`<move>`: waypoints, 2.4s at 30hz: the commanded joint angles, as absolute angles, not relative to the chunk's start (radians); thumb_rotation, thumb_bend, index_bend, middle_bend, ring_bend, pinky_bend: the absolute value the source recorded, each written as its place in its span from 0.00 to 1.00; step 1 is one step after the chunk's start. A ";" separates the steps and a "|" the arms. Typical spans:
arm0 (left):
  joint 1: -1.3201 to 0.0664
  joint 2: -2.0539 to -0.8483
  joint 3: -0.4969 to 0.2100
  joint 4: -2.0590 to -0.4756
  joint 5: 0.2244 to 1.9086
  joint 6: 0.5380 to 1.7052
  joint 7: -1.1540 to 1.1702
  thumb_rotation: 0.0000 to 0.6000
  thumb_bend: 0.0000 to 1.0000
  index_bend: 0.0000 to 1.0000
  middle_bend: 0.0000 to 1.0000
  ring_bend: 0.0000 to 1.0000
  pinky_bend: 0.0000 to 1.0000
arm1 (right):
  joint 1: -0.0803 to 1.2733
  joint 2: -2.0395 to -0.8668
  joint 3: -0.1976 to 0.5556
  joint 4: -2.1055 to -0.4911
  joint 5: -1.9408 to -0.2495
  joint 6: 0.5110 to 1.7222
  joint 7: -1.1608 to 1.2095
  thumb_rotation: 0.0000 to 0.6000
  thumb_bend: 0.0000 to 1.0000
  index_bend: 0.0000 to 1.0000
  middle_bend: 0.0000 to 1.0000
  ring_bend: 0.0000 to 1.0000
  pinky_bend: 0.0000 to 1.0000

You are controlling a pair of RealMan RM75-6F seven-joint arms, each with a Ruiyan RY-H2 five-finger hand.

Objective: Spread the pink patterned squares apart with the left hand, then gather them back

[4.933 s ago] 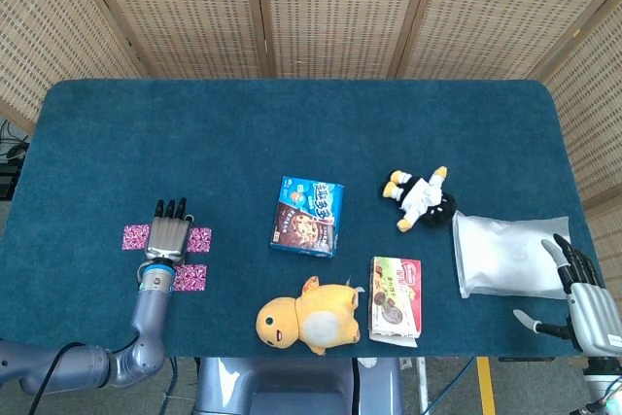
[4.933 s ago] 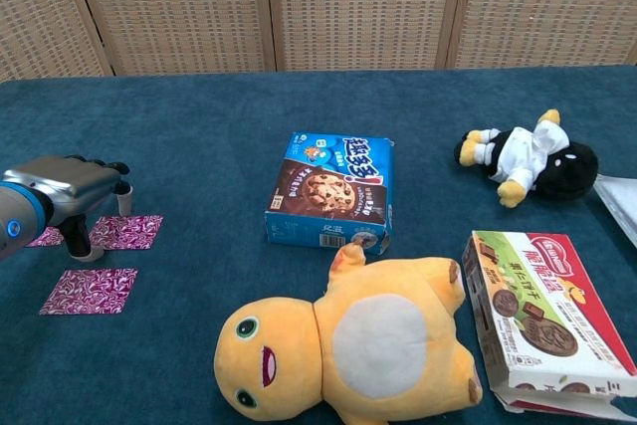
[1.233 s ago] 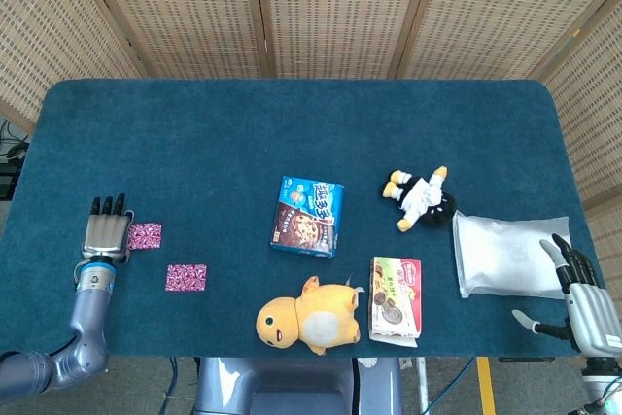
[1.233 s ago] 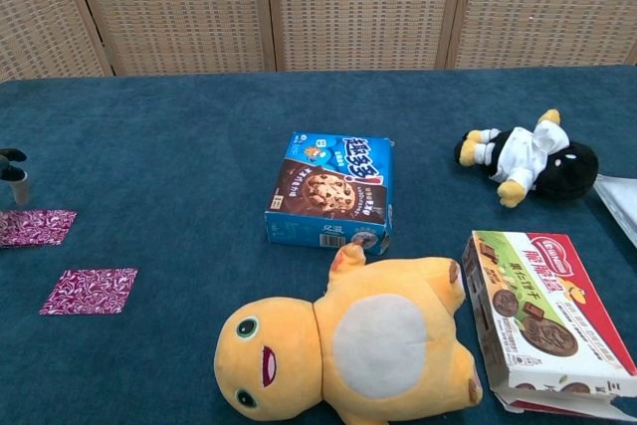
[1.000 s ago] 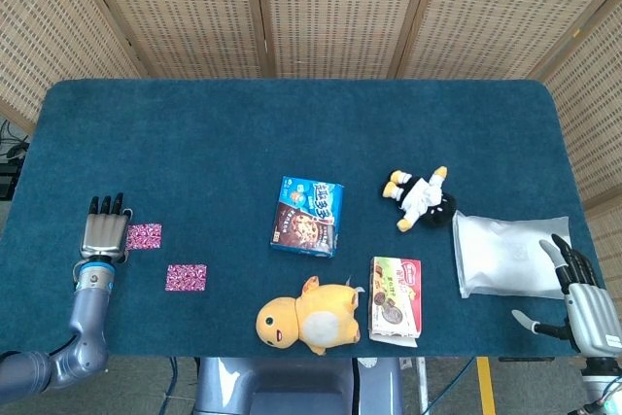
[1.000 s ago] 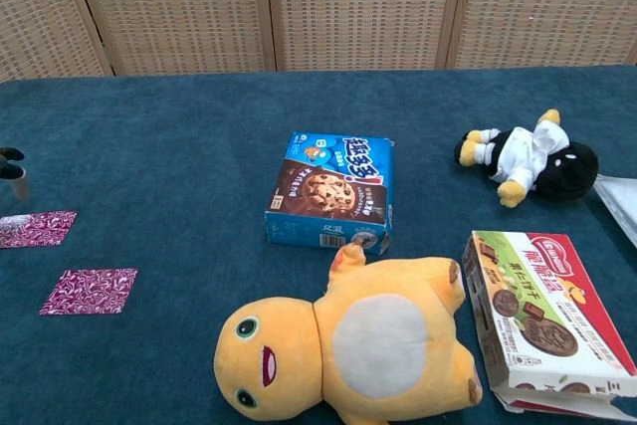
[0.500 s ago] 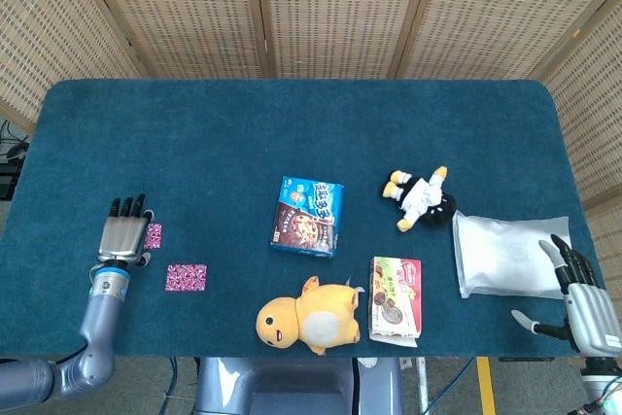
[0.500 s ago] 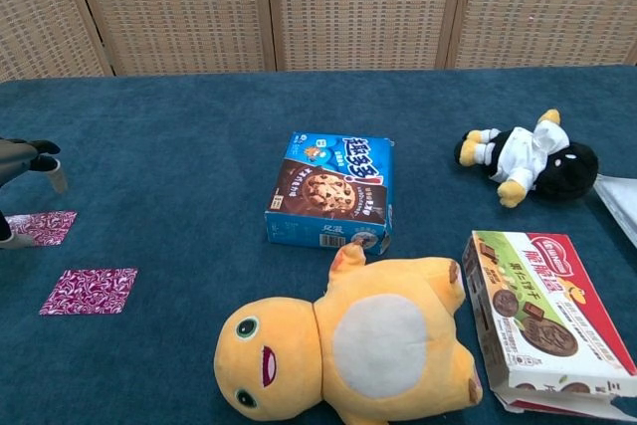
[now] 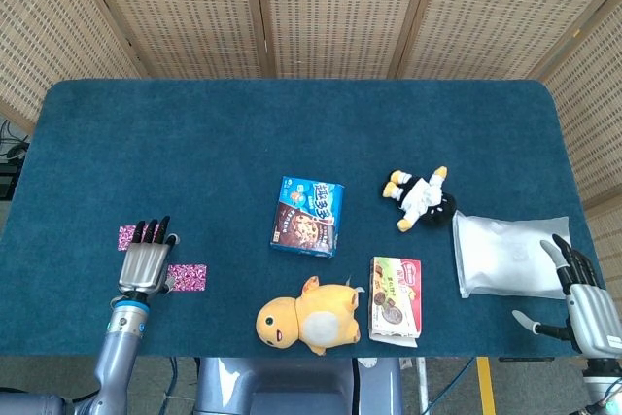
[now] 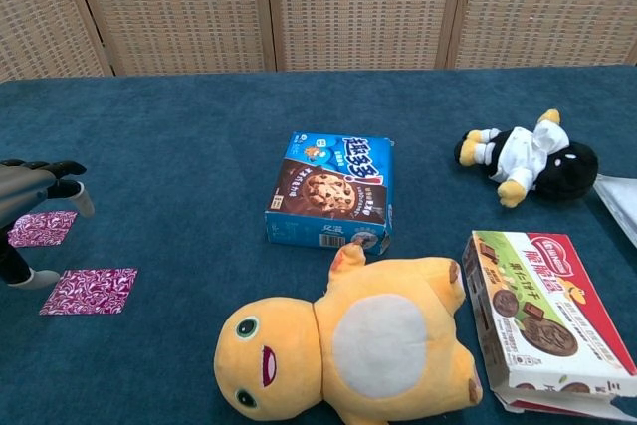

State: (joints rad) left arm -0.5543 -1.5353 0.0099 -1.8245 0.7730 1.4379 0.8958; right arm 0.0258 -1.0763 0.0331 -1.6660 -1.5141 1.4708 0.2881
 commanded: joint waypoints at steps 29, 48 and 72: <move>-0.437 -1.634 0.029 -1.707 0.853 1.438 0.887 1.00 0.26 0.29 0.00 0.00 0.00 | 0.025 -1.072 0.032 -1.665 -1.516 1.472 0.302 1.00 0.11 0.04 0.00 0.00 0.00; -0.428 -1.684 -0.019 -1.686 0.815 1.419 0.931 1.00 0.27 0.29 0.00 0.00 0.00 | 0.025 -1.071 0.031 -1.667 -1.519 1.474 0.303 1.00 0.10 0.04 0.00 0.00 0.00; -0.430 -1.712 -0.042 -1.694 0.796 1.404 0.943 1.00 0.31 0.47 0.00 0.00 0.00 | 0.025 -1.069 0.030 -1.667 -1.521 1.475 0.305 1.00 0.10 0.04 0.00 0.00 0.00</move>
